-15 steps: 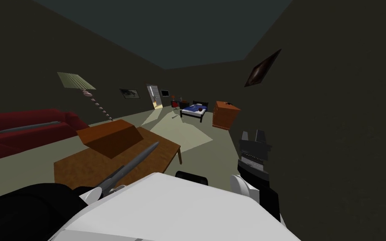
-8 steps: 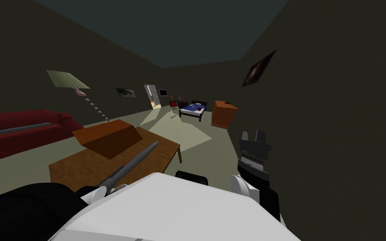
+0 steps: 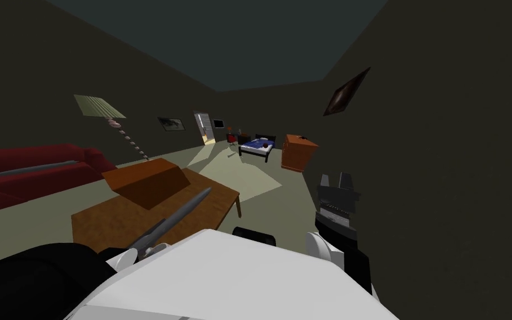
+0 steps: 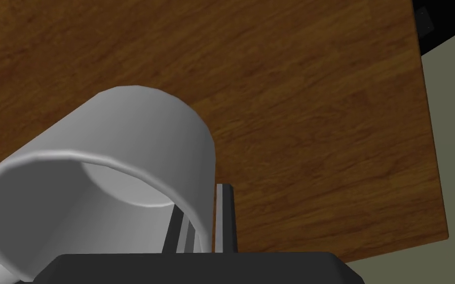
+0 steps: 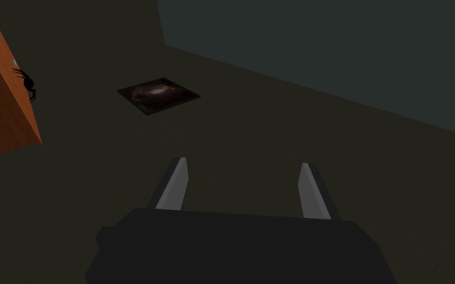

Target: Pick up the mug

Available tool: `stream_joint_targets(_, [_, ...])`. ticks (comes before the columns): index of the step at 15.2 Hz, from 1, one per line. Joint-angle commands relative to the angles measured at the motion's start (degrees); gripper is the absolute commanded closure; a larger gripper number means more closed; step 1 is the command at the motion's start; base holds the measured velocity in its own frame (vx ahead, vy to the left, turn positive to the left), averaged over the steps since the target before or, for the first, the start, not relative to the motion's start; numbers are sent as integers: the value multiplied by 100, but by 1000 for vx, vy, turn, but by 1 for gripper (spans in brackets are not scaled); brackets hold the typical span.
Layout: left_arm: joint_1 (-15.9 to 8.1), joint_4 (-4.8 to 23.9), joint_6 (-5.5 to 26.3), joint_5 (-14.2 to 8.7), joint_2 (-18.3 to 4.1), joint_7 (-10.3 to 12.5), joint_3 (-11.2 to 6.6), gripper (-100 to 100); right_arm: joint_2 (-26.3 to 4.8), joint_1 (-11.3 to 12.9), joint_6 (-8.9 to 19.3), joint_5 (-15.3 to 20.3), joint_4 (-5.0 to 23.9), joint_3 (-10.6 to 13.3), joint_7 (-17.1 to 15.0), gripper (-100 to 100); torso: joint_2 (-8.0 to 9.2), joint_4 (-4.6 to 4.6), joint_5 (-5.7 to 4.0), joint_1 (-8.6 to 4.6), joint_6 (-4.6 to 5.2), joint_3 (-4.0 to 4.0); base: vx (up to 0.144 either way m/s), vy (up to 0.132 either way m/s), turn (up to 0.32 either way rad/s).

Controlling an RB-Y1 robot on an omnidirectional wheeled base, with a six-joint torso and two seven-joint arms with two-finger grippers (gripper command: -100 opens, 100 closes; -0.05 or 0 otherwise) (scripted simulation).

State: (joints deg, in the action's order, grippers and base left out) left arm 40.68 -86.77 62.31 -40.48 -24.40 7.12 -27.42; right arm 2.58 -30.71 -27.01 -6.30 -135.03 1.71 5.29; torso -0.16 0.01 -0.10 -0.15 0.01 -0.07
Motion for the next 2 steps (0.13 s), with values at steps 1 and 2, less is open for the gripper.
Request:
stream_joint_targets(1, [101, -173, 101, -59, -38, -16, -40, 100, 0, 0, 0, 0, 0, 0, 0, 0, 0, 0, 0, 0, 0, 0, 57, -12, 58])
stream_joint_targets(2, [50, -84, 51, -30, -20, -4, -20, 100, 0, 0, 0, 0, 0, 0, 0, 0, -1, 0, -1, 0, 1, 0, 34, -5, 22])
